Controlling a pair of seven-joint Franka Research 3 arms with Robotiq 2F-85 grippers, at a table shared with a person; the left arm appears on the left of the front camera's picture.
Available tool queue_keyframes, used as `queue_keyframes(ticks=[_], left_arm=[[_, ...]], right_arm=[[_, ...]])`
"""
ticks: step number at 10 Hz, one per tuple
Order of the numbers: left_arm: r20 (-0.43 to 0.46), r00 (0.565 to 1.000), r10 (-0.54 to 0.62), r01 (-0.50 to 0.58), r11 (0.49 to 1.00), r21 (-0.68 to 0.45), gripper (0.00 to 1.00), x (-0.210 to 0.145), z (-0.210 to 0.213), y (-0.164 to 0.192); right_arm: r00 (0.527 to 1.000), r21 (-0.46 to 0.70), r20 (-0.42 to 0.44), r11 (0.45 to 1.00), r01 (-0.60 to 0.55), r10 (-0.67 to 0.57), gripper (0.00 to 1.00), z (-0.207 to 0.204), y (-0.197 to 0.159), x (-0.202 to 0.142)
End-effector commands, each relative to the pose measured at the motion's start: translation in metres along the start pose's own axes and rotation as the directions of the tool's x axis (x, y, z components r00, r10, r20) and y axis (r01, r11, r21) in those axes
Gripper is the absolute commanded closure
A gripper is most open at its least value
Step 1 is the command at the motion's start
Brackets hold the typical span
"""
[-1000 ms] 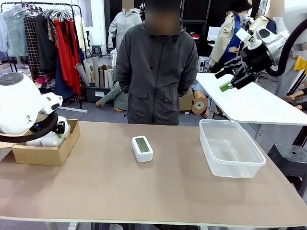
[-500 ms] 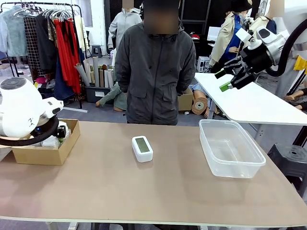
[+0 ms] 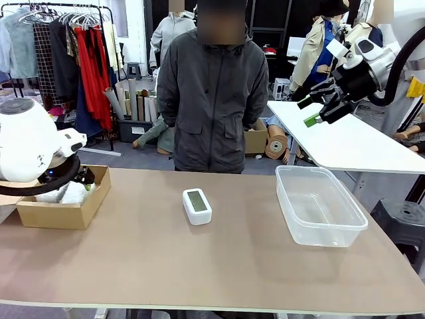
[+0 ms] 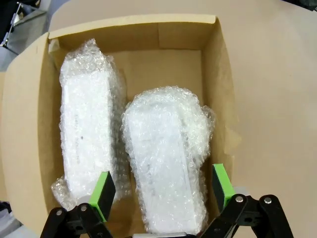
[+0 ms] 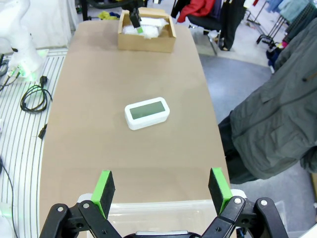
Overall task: Separate and place wrapped and unwrapped clocks.
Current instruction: If the picked Digital clock is wrapped, place it in the Package Box ; if not, place it in the Organizing box, then pick up the Digital clock indicated by the person.
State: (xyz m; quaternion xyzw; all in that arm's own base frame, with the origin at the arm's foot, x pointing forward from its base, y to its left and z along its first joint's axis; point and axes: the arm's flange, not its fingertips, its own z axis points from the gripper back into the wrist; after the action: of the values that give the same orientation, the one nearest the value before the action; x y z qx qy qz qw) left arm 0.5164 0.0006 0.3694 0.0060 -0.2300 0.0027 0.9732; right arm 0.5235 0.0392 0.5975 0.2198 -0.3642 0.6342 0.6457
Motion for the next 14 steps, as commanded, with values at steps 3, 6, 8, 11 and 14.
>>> queue_keyframes(ticks=[3, 6, 8, 11, 14], left_arm=[[-0.181, 0.983, 0.019, -0.009, 0.999, 0.052, 0.0, 0.023, 0.047, -0.028], [-0.195, 0.98, 0.032, -0.023, 0.998, 0.051, 0.0, 0.029, 0.068, -0.036], [-0.192, 0.981, 0.004, 0.005, 0.999, 0.046, 0.0, 0.027, 0.069, -0.036], [-0.192, 0.981, 0.004, 0.005, 0.999, 0.046, 0.0, 0.027, 0.069, -0.036], [-0.192, 0.981, 0.004, 0.005, 0.999, 0.046, 0.0, 0.027, 0.069, -0.036]], right_arm=[[1.0, -0.003, -0.009, 1.0, -0.006, 0.006, 0.0, 0.001, 0.0, 0.0], [1.0, -0.003, -0.009, 1.0, -0.006, 0.006, 0.0, 0.001, 0.0, 0.0], [1.0, -0.003, -0.009, 1.0, -0.006, 0.006, 0.0, 0.001, 0.0, 0.0], [1.0, -0.003, -0.009, 1.0, -0.006, 0.006, 0.0, 0.001, 0.0, 0.0], [1.0, -0.003, -0.009, 1.0, -0.006, 0.006, 0.0, 0.001, 0.0, 0.0]])
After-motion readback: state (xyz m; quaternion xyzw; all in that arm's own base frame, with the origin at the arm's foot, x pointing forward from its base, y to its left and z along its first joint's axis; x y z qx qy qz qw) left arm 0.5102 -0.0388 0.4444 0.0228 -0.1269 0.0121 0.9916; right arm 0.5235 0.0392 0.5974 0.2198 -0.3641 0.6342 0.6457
